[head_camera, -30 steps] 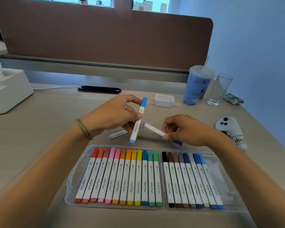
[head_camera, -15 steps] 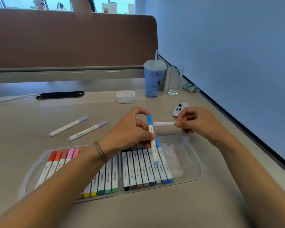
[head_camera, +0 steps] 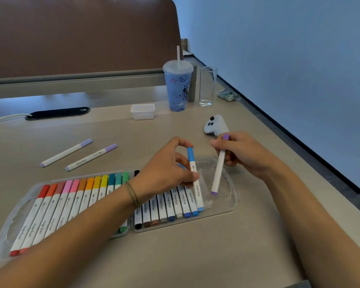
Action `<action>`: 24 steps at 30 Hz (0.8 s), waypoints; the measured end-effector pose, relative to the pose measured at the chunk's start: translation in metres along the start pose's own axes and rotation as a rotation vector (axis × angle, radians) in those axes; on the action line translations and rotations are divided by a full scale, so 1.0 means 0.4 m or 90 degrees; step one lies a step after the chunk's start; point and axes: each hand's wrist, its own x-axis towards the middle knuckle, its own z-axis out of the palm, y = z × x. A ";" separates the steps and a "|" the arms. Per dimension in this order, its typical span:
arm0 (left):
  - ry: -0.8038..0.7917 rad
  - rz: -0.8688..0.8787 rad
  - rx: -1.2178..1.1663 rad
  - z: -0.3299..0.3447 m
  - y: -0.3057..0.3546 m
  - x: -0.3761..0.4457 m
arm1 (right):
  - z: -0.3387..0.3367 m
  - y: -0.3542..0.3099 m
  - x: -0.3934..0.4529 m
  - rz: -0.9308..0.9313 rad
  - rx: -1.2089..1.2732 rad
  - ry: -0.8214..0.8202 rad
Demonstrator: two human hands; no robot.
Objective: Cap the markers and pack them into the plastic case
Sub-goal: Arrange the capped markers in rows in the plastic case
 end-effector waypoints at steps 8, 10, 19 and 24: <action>0.066 0.047 0.345 0.005 -0.023 0.015 | 0.018 -0.009 -0.007 -0.015 -0.040 -0.060; 0.053 0.038 0.404 0.002 -0.029 0.016 | 0.018 -0.011 -0.009 -0.007 -0.037 -0.079; -0.014 0.046 0.546 0.021 -0.030 -0.041 | 0.022 -0.005 -0.006 0.048 -0.044 -0.094; 0.002 0.052 0.585 0.030 -0.035 -0.040 | 0.029 -0.010 -0.005 0.044 -0.082 -0.091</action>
